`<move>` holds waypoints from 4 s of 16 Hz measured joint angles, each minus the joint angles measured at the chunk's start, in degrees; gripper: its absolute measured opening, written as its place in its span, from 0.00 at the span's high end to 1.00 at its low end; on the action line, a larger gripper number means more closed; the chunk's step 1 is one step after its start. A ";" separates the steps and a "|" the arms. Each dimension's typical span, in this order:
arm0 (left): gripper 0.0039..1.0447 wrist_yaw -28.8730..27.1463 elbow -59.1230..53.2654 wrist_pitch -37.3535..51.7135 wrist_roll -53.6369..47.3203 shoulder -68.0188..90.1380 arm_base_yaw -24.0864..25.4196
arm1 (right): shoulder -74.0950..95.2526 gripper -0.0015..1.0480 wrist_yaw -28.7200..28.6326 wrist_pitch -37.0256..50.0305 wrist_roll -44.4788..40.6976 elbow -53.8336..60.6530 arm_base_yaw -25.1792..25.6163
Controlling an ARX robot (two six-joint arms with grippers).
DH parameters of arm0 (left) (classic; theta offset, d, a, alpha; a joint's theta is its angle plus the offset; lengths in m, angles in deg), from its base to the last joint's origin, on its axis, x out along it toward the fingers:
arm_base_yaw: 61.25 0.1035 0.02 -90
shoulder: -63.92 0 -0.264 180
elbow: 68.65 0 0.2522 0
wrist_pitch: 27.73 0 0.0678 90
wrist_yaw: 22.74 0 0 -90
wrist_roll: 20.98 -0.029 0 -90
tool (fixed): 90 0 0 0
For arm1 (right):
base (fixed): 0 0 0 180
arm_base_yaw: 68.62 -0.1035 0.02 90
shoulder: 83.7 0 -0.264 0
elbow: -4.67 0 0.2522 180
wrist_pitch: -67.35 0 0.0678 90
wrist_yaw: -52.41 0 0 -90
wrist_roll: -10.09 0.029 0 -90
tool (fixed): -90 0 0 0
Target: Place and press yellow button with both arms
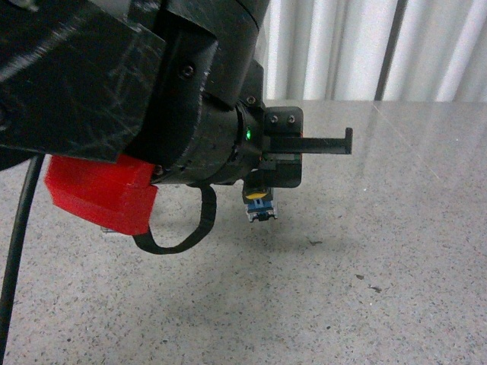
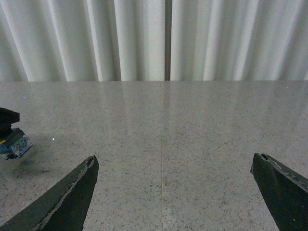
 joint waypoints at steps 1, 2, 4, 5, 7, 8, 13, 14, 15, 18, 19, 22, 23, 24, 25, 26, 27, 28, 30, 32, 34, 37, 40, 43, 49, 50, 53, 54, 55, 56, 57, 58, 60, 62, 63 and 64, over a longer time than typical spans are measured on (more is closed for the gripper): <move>0.68 -1.60 1.40 0.28 1.20 3.10 0.37 | 0.00 0.06 0.00 0.00 0.00 -0.02 0.00; 0.68 -1.62 2.67 0.50 1.18 3.93 0.33 | 0.00 0.06 0.00 0.00 0.00 -0.02 0.00; 0.20 -1.20 2.69 0.57 0.76 4.15 0.42 | 0.00 0.06 0.00 0.02 0.00 0.00 0.00; 0.13 -1.14 2.69 0.59 0.74 4.11 0.42 | 0.00 0.06 0.00 0.00 0.00 -0.02 0.00; 0.06 -0.85 2.69 1.07 -0.11 3.45 0.39 | 0.00 0.06 0.00 0.00 0.00 -0.02 0.00; 0.07 -0.72 2.69 1.42 -0.35 2.71 0.39 | 0.00 0.06 0.00 0.00 0.00 -0.02 0.00; 0.06 -1.79 -2.91 12.07 -10.73 -15.52 2.19 | 0.00 0.06 0.00 0.00 0.00 -0.02 0.00; 0.06 -0.96 -5.70 12.52 -14.58 -21.49 3.65 | 0.00 0.06 0.00 0.00 0.00 0.00 0.00; 0.06 -1.53 -8.63 14.14 -17.53 -26.56 5.27 | 0.00 0.06 0.00 0.02 0.00 0.00 0.00; 0.12 -3.85 -16.37 6.03 -23.78 -46.38 10.51 | 0.00 0.06 0.00 0.00 0.00 -0.02 0.00; 0.24 -2.95 -20.92 0.35 -20.94 -54.07 13.62 | 0.00 0.06 0.00 0.02 0.00 -0.02 0.00; 0.54 1.62 -33.88 1.49 -17.59 -65.09 20.46 | 0.00 0.06 -0.02 0.07 0.00 -0.02 0.00; 0.59 2.67 -35.17 1.86 -17.35 -66.01 21.11 | 0.00 0.06 -0.02 0.04 0.00 -0.02 0.00; 0.61 2.99 -35.63 2.08 -17.29 -66.23 21.35 | 0.00 0.06 -0.02 0.04 0.00 0.00 0.00; 0.69 4.50 -37.92 2.49 -16.92 -67.47 22.43 | 0.00 0.06 0.00 0.02 0.00 -0.02 0.00; 0.80 5.92 -40.57 2.78 -16.74 -69.07 23.80 | 0.00 0.06 0.00 0.00 0.00 -0.02 0.00; 0.90 7.08 -42.64 3.19 -16.72 -70.64 25.09 | 0.00 0.06 0.02 0.02 0.00 -0.02 0.00; 0.99 8.02 -44.28 3.61 -16.46 -72.24 26.18 | 0.00 0.06 0.00 0.02 0.00 -0.02 0.00; 0.99 10.01 -47.47 3.87 -16.52 -75.34 28.30 | 0.00 0.06 0.00 0.02 0.00 0.00 0.00; 0.99 15.06 -49.72 3.43 -16.55 -78.01 31.89 | 0.00 0.06 0.02 0.02 0.00 0.00 0.00; 0.99 16.39 -51.69 2.69 -16.37 -80.59 35.58 | 0.00 0.06 0.00 0.00 0.00 0.00 0.00; 0.99 17.27 -53.99 1.29 -16.39 -84.26 35.04 | 0.00 0.06 0.00 0.00 0.00 -0.02 0.00; 0.99 17.27 -55.36 -0.48 -16.39 -87.52 35.12 | 0.00 0.06 0.00 0.02 0.00 0.00 0.00; 0.99 17.27 -56.35 -2.03 -16.37 -90.49 35.12 | 0.00 0.06 0.00 0.02 0.00 -0.02 0.00; 0.99 17.20 -57.48 -12.31 -16.37 -102.29 35.12 | 0.00 0.06 -0.02 0.07 0.00 -0.02 0.00; 0.99 17.20 -57.61 -12.98 -16.39 -102.29 35.12 | 0.00 0.06 0.00 0.07 0.00 -0.02 0.00; 0.99 17.25 -57.61 -12.59 -16.39 -102.33 35.12 | 0.00 0.06 0.00 0.02 0.00 -0.02 0.00; 0.99 17.25 -57.61 -12.61 -16.37 -102.33 35.12 | 0.00 0.06 0.00 0.02 0.00 0.00 0.00; 0.99 17.27 -57.61 -12.59 -16.37 -102.33 35.12 | 0.00 0.06 0.00 0.02 0.00 0.00 0.00; 0.99 17.27 -57.61 -12.61 -16.37 -102.33 35.12 | 0.00 0.06 0.00 0.02 0.00 -0.02 0.00; 0.99 17.27 -57.61 -12.61 -16.37 -102.33 35.12 | 0.00 0.06 0.00 0.02 0.00 -0.02 0.00; 0.97 17.27 -57.61 -12.59 -16.35 -102.33 35.12 | 0.00 0.06 0.00 0.02 0.00 -0.02 0.00; 0.76 17.27 -57.61 -12.61 -16.35 -102.33 35.12 | 0.00 0.06 0.00 0.02 0.00 -0.02 0.00; 0.55 17.27 -57.61 -12.59 -16.35 -102.33 35.12 | 0.00 0.06 0.00 0.02 0.00 -0.02 0.00; 0.45 17.27 -57.61 -12.61 -16.35 -102.33 35.12 | 0.00 0.06 0.00 0.02 0.00 0.00 0.00; 0.33 17.27 -57.61 -12.61 -16.35 -102.33 35.12 | 0.00 0.06 0.00 0.02 0.00 -0.02 0.00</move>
